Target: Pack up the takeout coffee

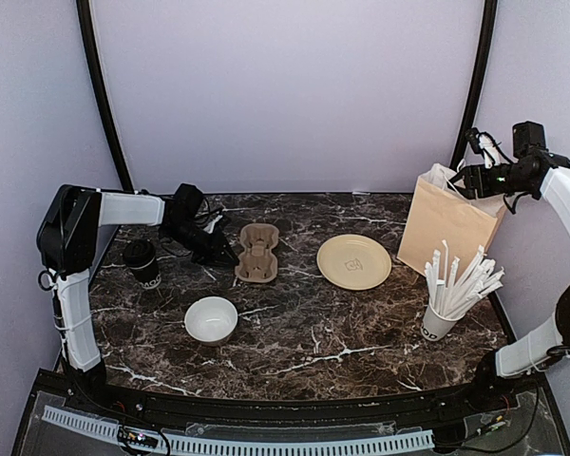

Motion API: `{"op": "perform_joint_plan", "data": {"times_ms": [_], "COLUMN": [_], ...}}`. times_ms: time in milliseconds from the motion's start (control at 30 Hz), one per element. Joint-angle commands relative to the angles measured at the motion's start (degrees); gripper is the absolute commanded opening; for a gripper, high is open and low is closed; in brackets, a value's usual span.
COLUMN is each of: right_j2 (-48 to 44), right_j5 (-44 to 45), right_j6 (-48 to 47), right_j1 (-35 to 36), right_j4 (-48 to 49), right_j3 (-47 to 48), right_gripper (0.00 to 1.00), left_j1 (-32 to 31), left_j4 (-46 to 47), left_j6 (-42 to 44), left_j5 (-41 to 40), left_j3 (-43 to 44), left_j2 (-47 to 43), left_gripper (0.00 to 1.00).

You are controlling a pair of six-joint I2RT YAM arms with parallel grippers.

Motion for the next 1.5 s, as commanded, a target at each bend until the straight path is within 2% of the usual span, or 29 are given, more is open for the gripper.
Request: {"op": "perform_joint_plan", "data": {"times_ms": [0, 200, 433, 567, 833, 967, 1167, 1333, 1467], "right_j2": [-0.52, -0.59, -0.92, -1.07, -1.1, -1.05, -0.97, -0.63, -0.66], "right_j5": [-0.68, -0.68, -0.46, -0.3, -0.57, -0.59, -0.55, -0.87, -1.14], "right_j6": [0.42, 0.37, 0.3, 0.25, 0.5, 0.58, 0.72, 0.99, 1.08], "right_j1": [-0.28, -0.25, -0.25, -0.28, -0.28, -0.25, -0.24, -0.27, -0.26], "right_j4": [1.97, 2.21, 2.35, 2.33, 2.7, 2.61, 2.53, 2.96, 2.78], "right_j3": [-0.52, -0.95, -1.57, -1.88, -2.11, -2.02, -1.93, -1.85, -1.84], "right_gripper": [0.68, 0.68, 0.68, 0.68, 0.68, 0.68, 0.68, 0.68, 0.68], "left_j1": [0.13, 0.13, 0.1, 0.06, 0.07, 0.1, 0.06, 0.06, 0.06], "left_j4": [2.05, 4.34, 5.78, 4.35, 4.07, 3.4, 2.8, 8.6, 11.81], "left_j6": [-1.05, -2.02, -3.41, -3.04, -3.22, -3.31, -3.03, -5.24, -6.68], "left_j5": [2.31, 3.85, 4.47, 3.11, 2.28, 1.2, -0.88, 5.37, 7.42], "left_j3": [-1.08, -1.52, -2.56, -2.16, -2.43, -2.45, -3.21, -5.29, -6.26], "left_j2": [0.4, 0.45, 1.61, 1.51, 1.55, 1.13, -0.29, 0.02, 0.16], "left_gripper": [0.19, 0.18, 0.21, 0.22, 0.27, 0.35, 0.39, 0.39, 0.39]}}
